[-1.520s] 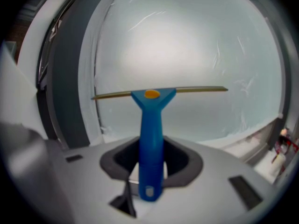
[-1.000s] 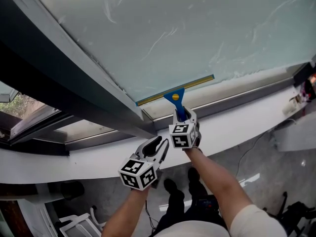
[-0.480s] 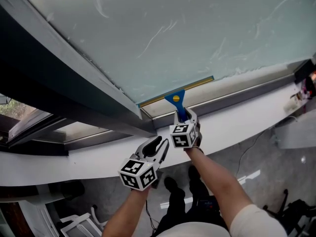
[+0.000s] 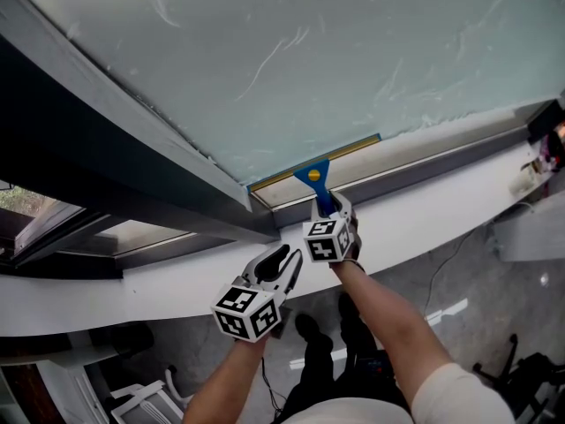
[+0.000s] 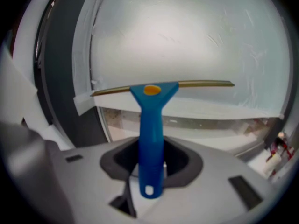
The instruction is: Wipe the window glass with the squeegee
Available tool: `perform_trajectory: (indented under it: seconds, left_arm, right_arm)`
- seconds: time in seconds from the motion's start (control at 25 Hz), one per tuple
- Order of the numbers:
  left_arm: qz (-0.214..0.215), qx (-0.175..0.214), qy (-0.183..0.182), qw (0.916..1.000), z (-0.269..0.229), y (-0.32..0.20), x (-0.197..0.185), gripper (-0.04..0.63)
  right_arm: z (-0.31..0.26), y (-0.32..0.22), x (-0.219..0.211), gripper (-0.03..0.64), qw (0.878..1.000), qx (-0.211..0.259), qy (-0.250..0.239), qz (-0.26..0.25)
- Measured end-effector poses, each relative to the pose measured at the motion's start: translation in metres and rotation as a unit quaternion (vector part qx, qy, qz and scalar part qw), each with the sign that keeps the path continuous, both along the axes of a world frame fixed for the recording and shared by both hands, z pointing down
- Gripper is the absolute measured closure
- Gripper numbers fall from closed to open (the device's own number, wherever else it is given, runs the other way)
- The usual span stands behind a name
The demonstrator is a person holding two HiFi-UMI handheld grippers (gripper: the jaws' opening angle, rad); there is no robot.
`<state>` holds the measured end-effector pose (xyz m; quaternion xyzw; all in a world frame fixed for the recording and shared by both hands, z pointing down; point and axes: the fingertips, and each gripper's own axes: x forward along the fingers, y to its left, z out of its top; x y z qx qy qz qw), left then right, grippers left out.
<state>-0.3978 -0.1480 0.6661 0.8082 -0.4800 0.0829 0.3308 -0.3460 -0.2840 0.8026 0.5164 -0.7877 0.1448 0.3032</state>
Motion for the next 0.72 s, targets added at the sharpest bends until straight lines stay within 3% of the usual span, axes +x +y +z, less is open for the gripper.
perform_trajectory:
  seconds: [0.72]
  left_arm:
    - [0.010,-0.004,-0.001,0.9999,0.002,0.011,0.008,0.467]
  right_arm:
    - [0.014,0.018,0.011,0.465,1.000,-0.028,-0.009,0.001]
